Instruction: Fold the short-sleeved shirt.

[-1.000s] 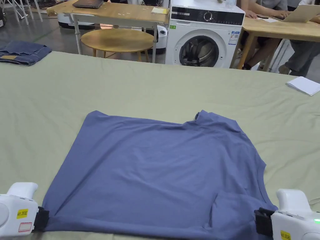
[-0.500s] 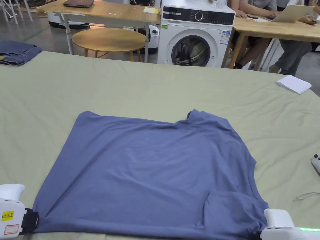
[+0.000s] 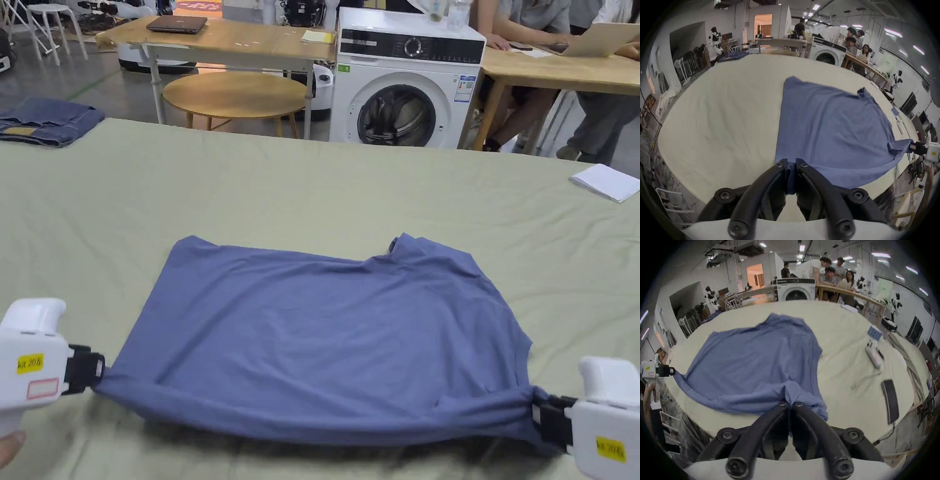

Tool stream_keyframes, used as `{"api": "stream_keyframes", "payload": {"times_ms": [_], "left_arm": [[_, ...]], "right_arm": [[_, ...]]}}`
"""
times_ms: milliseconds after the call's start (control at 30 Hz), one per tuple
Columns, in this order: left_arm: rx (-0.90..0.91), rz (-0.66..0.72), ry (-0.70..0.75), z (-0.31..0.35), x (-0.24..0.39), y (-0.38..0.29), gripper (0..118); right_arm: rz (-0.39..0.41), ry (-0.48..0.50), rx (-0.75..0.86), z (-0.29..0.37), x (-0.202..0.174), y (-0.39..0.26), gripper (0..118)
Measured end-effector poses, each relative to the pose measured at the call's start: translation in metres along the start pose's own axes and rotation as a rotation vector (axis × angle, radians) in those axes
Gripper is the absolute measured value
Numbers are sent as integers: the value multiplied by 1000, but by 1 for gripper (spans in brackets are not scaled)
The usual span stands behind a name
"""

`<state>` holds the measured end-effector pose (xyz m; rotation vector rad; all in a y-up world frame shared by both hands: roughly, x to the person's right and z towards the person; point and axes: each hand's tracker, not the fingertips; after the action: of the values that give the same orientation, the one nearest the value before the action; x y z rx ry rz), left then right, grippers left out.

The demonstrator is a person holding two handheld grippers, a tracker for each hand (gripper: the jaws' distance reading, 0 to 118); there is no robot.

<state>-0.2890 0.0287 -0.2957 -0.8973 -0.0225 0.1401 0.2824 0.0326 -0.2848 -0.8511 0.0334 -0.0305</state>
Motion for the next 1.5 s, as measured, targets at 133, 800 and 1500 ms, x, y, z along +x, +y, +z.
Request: {"api": "stream_keyframes", "payload": {"times_ms": [133,800,1500], "left_arm": [[56,16,-6,-17,-2,39,4],[-36,7,48,-150,4,122,4],[429,-49,-27,-38,51,56,28]], "right_arm": [[-28,-8,49,-17,3,42,1],[-34,-33,-69,-168,11,122,1],[-6,-78,508,-61,-73,86,5]]}}
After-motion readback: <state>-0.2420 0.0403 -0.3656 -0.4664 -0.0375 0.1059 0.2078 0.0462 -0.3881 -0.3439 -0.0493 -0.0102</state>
